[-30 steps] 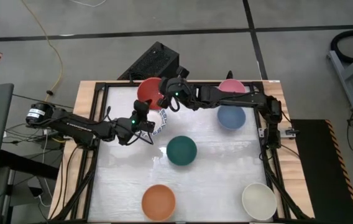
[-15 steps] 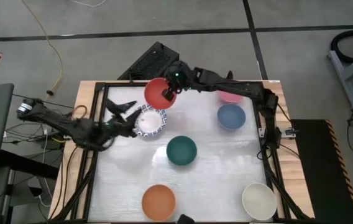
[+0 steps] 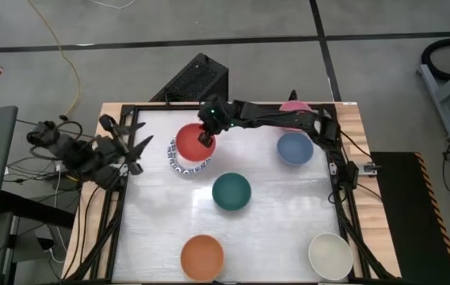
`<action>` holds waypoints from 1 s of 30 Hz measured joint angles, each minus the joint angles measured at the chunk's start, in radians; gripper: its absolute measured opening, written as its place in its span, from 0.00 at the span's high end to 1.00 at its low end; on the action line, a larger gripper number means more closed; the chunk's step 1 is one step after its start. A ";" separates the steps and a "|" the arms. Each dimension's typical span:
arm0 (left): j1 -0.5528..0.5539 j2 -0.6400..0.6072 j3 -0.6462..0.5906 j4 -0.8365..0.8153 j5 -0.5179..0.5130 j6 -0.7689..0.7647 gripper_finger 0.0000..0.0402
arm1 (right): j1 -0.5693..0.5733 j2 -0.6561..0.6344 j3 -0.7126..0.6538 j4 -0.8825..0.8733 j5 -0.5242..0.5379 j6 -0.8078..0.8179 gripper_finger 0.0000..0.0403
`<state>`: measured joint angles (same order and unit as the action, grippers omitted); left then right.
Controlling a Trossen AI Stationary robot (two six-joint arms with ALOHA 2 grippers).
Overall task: Nest bowls inside each other
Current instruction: Stack the orange bowl on top of the blue patterned bowl
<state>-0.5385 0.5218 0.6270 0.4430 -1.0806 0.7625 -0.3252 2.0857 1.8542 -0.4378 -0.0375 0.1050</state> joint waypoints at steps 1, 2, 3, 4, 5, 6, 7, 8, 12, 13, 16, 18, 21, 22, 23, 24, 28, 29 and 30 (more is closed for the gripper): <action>-0.004 -0.014 0.000 -0.022 0.012 -0.023 0.52 | -0.001 0.003 -0.001 0.000 -0.008 0.008 0.99; -0.006 -0.026 0.000 -0.043 0.027 -0.044 0.52 | -0.003 0.009 -0.002 0.004 -0.019 0.015 0.99; -0.006 -0.036 0.000 -0.062 0.038 -0.059 0.52 | -0.004 0.020 -0.001 0.035 -0.028 0.018 0.99; -0.006 -0.044 -0.001 -0.081 0.047 -0.075 0.52 | -0.004 0.027 0.002 0.056 -0.032 0.022 0.99; -0.006 -0.048 -0.001 -0.096 0.053 -0.090 0.52 | -0.005 0.030 0.002 0.052 -0.038 0.026 0.99; -0.006 -0.051 -0.001 -0.106 0.054 -0.097 0.52 | -0.004 0.032 0.000 0.036 -0.046 0.027 0.99; -0.006 -0.053 -0.001 -0.115 0.053 -0.100 0.52 | 0.000 0.044 -0.001 0.040 -0.048 0.027 0.99; -0.006 -0.054 -0.001 -0.124 0.053 -0.101 0.52 | 0.003 0.054 0.000 0.064 -0.053 0.030 0.99; -0.006 -0.052 -0.001 -0.126 0.052 -0.094 0.52 | 0.005 0.074 0.001 0.087 -0.105 0.054 0.99; -0.006 -0.051 -0.001 -0.126 0.052 -0.089 0.52 | 0.005 0.077 0.002 0.096 -0.108 0.056 0.99; -0.006 -0.052 -0.002 -0.125 0.052 -0.086 0.52 | 0.004 0.087 0.000 0.082 -0.106 0.060 0.99; -0.006 -0.052 -0.001 -0.125 0.052 -0.086 0.52 | 0.003 0.095 0.000 0.081 -0.098 0.062 0.99; -0.006 -0.052 -0.002 -0.125 0.052 -0.084 0.52 | -0.005 0.096 0.000 0.085 -0.096 0.069 0.99; -0.006 -0.052 -0.002 -0.125 0.052 -0.084 0.52 | -0.005 0.097 0.000 0.091 -0.096 0.073 0.99; -0.006 -0.052 -0.002 -0.125 0.052 -0.085 0.52 | -0.006 0.102 0.001 0.101 -0.096 0.078 0.99; -0.006 -0.052 -0.002 -0.125 0.052 -0.085 0.52 | -0.007 0.106 0.002 0.108 -0.096 0.080 0.99; -0.006 -0.051 -0.002 -0.125 0.051 -0.085 0.52 | -0.011 0.120 0.000 0.131 -0.095 0.082 0.99; -0.006 -0.051 -0.002 -0.126 0.051 -0.085 0.52 | -0.011 0.123 0.001 0.146 -0.095 0.084 0.99; -0.006 -0.051 -0.002 -0.128 0.051 -0.086 0.52 | -0.011 0.124 0.002 0.147 -0.095 0.090 0.99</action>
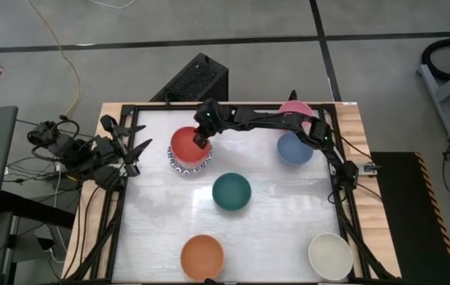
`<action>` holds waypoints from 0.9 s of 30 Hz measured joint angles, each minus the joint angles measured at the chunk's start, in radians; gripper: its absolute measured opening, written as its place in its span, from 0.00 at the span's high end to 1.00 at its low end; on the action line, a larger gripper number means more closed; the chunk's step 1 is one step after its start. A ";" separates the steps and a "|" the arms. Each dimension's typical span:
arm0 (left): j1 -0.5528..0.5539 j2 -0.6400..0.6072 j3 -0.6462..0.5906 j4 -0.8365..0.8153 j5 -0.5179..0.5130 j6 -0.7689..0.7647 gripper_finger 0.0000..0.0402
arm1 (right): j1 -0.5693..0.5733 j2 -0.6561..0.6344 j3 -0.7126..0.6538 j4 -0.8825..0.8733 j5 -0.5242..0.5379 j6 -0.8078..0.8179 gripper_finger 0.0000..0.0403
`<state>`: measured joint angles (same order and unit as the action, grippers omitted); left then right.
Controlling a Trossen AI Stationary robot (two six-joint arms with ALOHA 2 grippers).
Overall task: Nest bowls inside each other
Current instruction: Stack the orange bowl on top of the blue patterned bowl
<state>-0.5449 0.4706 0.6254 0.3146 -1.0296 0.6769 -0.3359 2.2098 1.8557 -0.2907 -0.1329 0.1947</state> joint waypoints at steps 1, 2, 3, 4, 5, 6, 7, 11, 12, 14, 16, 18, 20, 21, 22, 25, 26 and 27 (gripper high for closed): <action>0.000 0.000 0.000 -0.005 0.000 0.000 0.52 | 0.000 0.002 0.000 -0.005 0.000 0.004 0.99; 0.000 0.000 0.000 -0.008 -0.001 0.000 0.52 | 0.000 0.006 0.000 -0.007 0.000 0.007 0.99; 0.000 0.000 0.000 -0.009 -0.001 0.000 0.52 | 0.000 0.017 0.000 -0.001 0.001 0.008 0.99; 0.000 0.000 0.000 -0.010 -0.001 -0.002 0.52 | 0.000 0.023 0.000 0.003 0.000 0.010 0.99; 0.000 0.000 0.000 -0.010 -0.001 -0.006 0.52 | 0.000 0.026 -0.001 -0.002 0.002 0.014 0.98; 0.000 0.000 0.000 -0.010 -0.001 -0.008 0.52 | 0.000 0.027 -0.002 -0.012 0.002 0.015 0.98; 0.000 0.000 0.000 -0.010 -0.002 -0.008 0.52 | 0.000 0.027 -0.003 -0.008 0.002 0.015 0.98; 0.000 0.000 0.000 -0.011 -0.003 -0.008 0.52 | 0.000 0.024 -0.001 0.001 0.002 0.018 0.95; 0.000 0.000 0.000 -0.011 -0.003 -0.008 0.52 | 0.000 0.024 -0.001 -0.002 0.002 0.018 0.95; 0.000 0.000 0.000 -0.011 -0.003 -0.008 0.52 | 0.000 0.024 -0.001 -0.012 0.002 0.018 0.93; 0.000 0.000 0.000 -0.011 -0.003 -0.008 0.52 | 0.000 0.024 -0.001 -0.013 0.002 0.018 0.92; 0.000 0.000 0.000 -0.012 -0.003 -0.008 0.52 | 0.000 0.024 -0.001 -0.022 0.002 0.018 0.90; 0.000 0.000 0.000 -0.013 -0.003 -0.008 0.52 | 0.000 0.024 -0.001 -0.029 0.002 0.018 0.89; 0.000 0.000 0.000 -0.012 -0.003 -0.008 0.52 | 0.000 0.024 -0.001 -0.028 0.001 0.018 0.88; 0.000 0.000 0.000 -0.012 -0.003 -0.008 0.52 | 0.000 0.024 -0.001 -0.027 0.001 0.017 0.87; 0.000 0.000 0.000 -0.013 -0.003 -0.008 0.52 | 0.000 0.024 -0.001 -0.026 0.001 0.017 0.83; 0.000 0.000 0.000 -0.013 -0.003 -0.008 0.52 | 0.000 0.024 -0.001 -0.027 0.001 0.017 0.81; 0.000 0.000 0.000 -0.013 -0.003 -0.008 0.52 | 0.000 0.024 -0.001 -0.027 0.001 0.017 0.79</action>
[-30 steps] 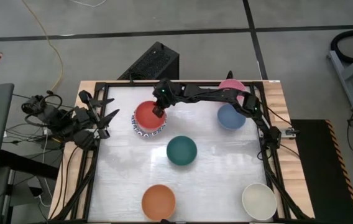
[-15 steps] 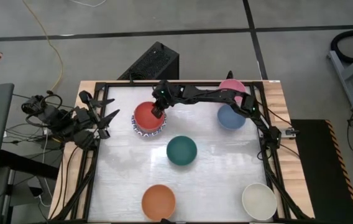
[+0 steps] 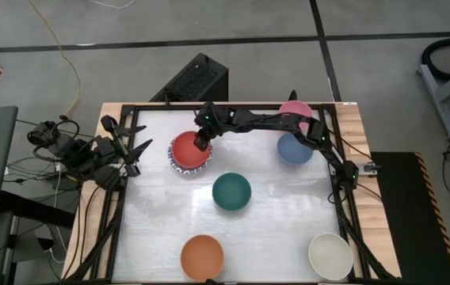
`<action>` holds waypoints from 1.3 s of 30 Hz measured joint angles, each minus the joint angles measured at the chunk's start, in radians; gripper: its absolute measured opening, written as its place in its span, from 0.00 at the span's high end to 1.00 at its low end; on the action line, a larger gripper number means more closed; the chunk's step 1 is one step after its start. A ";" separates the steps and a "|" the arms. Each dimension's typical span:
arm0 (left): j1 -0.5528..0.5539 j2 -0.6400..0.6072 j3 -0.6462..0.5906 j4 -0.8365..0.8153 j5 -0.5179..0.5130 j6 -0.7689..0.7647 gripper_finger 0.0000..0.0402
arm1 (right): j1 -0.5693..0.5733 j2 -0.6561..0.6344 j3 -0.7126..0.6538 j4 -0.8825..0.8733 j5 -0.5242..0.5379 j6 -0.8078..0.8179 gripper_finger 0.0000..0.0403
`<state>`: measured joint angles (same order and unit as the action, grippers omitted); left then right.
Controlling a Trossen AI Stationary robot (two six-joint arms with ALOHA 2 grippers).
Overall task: Nest bowls inside each other
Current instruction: Stack the orange bowl on top of the blue patterned bowl, then stack the pink bowl on top of the orange bowl
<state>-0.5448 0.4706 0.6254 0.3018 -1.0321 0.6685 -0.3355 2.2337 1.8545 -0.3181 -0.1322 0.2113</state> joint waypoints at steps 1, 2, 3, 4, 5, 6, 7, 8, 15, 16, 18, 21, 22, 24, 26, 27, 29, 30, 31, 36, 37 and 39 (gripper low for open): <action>0.000 0.000 0.000 -0.001 0.000 0.000 0.52 | 0.000 0.000 0.000 0.000 0.000 -0.002 0.77; 0.000 0.000 0.000 -0.004 0.000 -0.002 0.52 | 0.000 0.000 0.000 0.001 -0.001 -0.006 0.75; 0.000 0.000 0.000 -0.006 0.000 -0.003 0.52 | 0.000 0.000 0.000 0.001 -0.001 -0.010 0.73; 0.000 0.000 0.000 -0.008 0.000 -0.003 0.52 | 0.000 0.000 0.000 0.001 -0.001 -0.010 0.71; 0.000 0.000 0.000 -0.009 0.000 -0.003 0.52 | 0.000 0.000 0.000 0.005 -0.001 -0.010 0.69; 0.000 0.000 0.000 -0.012 0.000 -0.004 0.52 | 0.000 0.000 0.000 0.014 -0.001 -0.010 0.67; 0.000 0.000 0.000 -0.017 0.000 -0.004 0.52 | 0.000 0.000 0.000 0.025 -0.001 -0.010 0.65; 0.000 0.000 0.000 -0.023 0.000 -0.004 0.52 | 0.000 0.000 0.000 0.034 -0.001 -0.011 0.63; 0.000 0.000 0.000 -0.070 -0.012 -0.054 0.52 | 0.000 0.000 0.000 0.098 -0.001 -0.029 0.57; 0.000 0.000 0.000 -0.082 -0.012 -0.061 0.52 | 0.000 0.000 0.000 0.108 -0.001 -0.029 0.57; 0.000 0.000 0.000 -0.106 -0.012 -0.073 0.52 | 0.000 0.000 0.000 0.127 -0.001 -0.028 0.57; 0.000 0.000 0.000 -0.126 -0.020 -0.089 0.52 | -0.001 0.000 0.001 0.137 -0.001 -0.032 0.58; 0.000 0.000 0.000 -0.133 -0.023 -0.093 0.52 | -0.001 -0.001 0.001 0.137 -0.001 -0.035 0.58; 0.000 0.000 -0.001 -0.137 -0.030 -0.094 0.52 | -0.002 -0.011 0.001 0.124 0.002 -0.037 0.59; 0.000 0.000 -0.001 -0.138 -0.031 -0.095 0.52 | -0.002 -0.037 0.001 0.102 0.026 -0.058 0.60; 0.000 0.000 -0.001 -0.139 -0.031 -0.097 0.52 | -0.002 -0.060 0.001 0.054 0.055 -0.075 0.60; 0.000 0.000 -0.001 -0.151 -0.031 -0.115 0.52 | -0.001 -0.111 0.003 -0.032 0.145 -0.124 0.61; 0.000 0.000 -0.001 -0.163 -0.031 -0.127 0.52 | 0.005 -0.140 0.003 -0.115 0.197 -0.145 0.62; 0.000 -0.001 -0.001 -0.177 -0.031 -0.141 0.52 | 0.007 -0.165 0.003 -0.193 0.246 -0.164 0.62; 0.000 -0.007 -0.001 -0.276 -0.019 -0.225 0.52 | 0.008 -0.308 0.001 -0.595 0.395 -0.190 0.64; 0.000 -0.008 -0.001 -0.292 -0.014 -0.246 0.52 | 0.002 -0.337 0.001 -0.668 0.418 -0.171 0.64; -0.001 -0.013 -0.001 -0.312 0.011 -0.290 0.52 | -0.021 -0.395 -0.009 -0.779 0.448 -0.105 0.64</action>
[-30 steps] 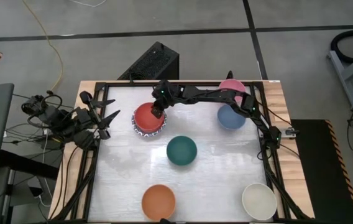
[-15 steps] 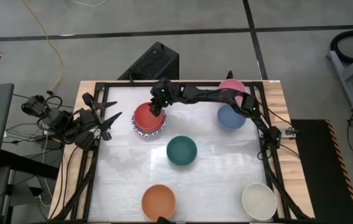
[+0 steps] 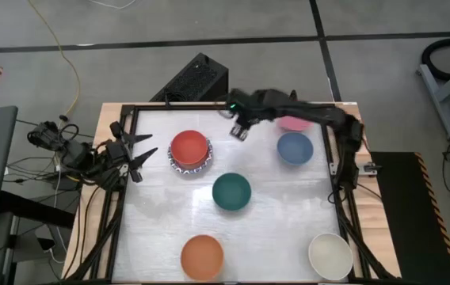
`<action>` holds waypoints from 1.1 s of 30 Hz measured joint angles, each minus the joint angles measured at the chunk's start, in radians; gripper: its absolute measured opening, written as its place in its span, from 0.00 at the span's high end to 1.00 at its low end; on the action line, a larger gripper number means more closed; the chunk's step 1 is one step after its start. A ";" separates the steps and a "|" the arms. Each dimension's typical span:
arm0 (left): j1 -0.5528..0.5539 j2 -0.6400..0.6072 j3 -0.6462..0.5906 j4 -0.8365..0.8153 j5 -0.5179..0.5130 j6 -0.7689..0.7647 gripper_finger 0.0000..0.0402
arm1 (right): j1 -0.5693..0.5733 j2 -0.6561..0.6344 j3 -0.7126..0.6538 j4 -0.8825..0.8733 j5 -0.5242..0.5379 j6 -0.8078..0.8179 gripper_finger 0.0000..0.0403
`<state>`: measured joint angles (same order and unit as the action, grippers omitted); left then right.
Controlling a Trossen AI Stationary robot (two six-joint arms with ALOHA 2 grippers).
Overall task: Nest bowls inside each other
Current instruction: Stack the pink bowl on top of the orange bowl
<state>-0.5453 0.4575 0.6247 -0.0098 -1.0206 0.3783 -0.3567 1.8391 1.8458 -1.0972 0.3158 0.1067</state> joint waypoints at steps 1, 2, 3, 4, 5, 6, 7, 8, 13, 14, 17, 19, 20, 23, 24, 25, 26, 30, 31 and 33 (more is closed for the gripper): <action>0.000 -0.001 0.000 -0.008 0.017 -0.019 0.52 | -0.017 -0.031 -0.020 -0.023 0.005 0.033 0.64; 0.000 -0.001 0.000 -0.012 0.035 -0.038 0.52 | -0.032 -0.062 -0.048 -0.038 0.007 0.060 0.64; 0.000 -0.001 0.000 -0.014 0.055 -0.053 0.52 | -0.044 -0.091 -0.080 -0.044 0.011 0.082 0.64; -0.001 -0.001 0.000 -0.020 0.071 -0.063 0.52 | -0.056 -0.121 -0.120 -0.042 0.015 0.100 0.64; -0.001 -0.001 0.000 -0.027 0.083 -0.072 0.52 | -0.069 -0.148 -0.161 -0.036 0.024 0.119 0.64; -0.001 -0.001 0.000 -0.033 0.095 -0.081 0.52 | -0.081 -0.177 -0.207 -0.026 0.034 0.138 0.64; -0.001 -0.001 0.000 -0.039 0.106 -0.092 0.52 | -0.095 -0.200 -0.253 -0.015 0.047 0.155 0.64; -0.001 -0.001 0.000 -0.043 0.118 -0.103 0.52 | -0.110 -0.219 -0.303 -0.004 0.055 0.169 0.64; -0.001 -0.001 0.000 -0.040 0.162 -0.129 0.52 | -0.190 -0.276 -0.501 0.107 0.050 0.215 0.64; -0.001 -0.001 0.000 -0.037 0.162 -0.129 0.52 | -0.204 -0.279 -0.521 0.119 0.048 0.219 0.64; -0.001 -0.001 0.000 -0.036 0.162 -0.132 0.52 | -0.232 -0.270 -0.563 0.152 0.027 0.222 0.62; -0.001 -0.001 0.000 -0.036 0.162 -0.137 0.52 | -0.244 -0.254 -0.565 0.153 0.026 0.226 0.60; -0.001 -0.001 0.000 -0.036 0.162 -0.137 0.52 | -0.251 -0.245 -0.565 0.158 0.025 0.227 0.59; -0.001 -0.001 0.000 -0.037 0.162 -0.133 0.52 | -0.263 -0.215 -0.564 0.163 0.016 0.226 0.53; -0.001 -0.001 0.000 -0.039 0.162 -0.132 0.52 | -0.267 -0.202 -0.564 0.163 0.009 0.226 0.51; -0.001 -0.001 0.000 -0.042 0.162 -0.130 0.52 | -0.272 -0.192 -0.564 0.162 0.004 0.227 0.49; -0.001 -0.001 0.000 -0.044 0.162 -0.130 0.52 | -0.277 -0.181 -0.564 0.163 0.004 0.227 0.48; -0.001 -0.001 0.000 -0.045 0.162 -0.130 0.52 | -0.297 -0.127 -0.563 0.159 0.005 0.242 0.44; -0.001 -0.001 0.000 -0.046 0.162 -0.130 0.52 | -0.301 -0.115 -0.563 0.160 0.005 0.245 0.44; -0.001 -0.001 0.000 -0.053 0.161 -0.130 0.52 | -0.308 -0.093 -0.563 0.162 0.005 0.244 0.44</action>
<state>-0.5461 0.4568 0.6247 -0.0631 -0.8592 0.2478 -0.6646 1.7457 1.2823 -0.9348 0.3210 0.3511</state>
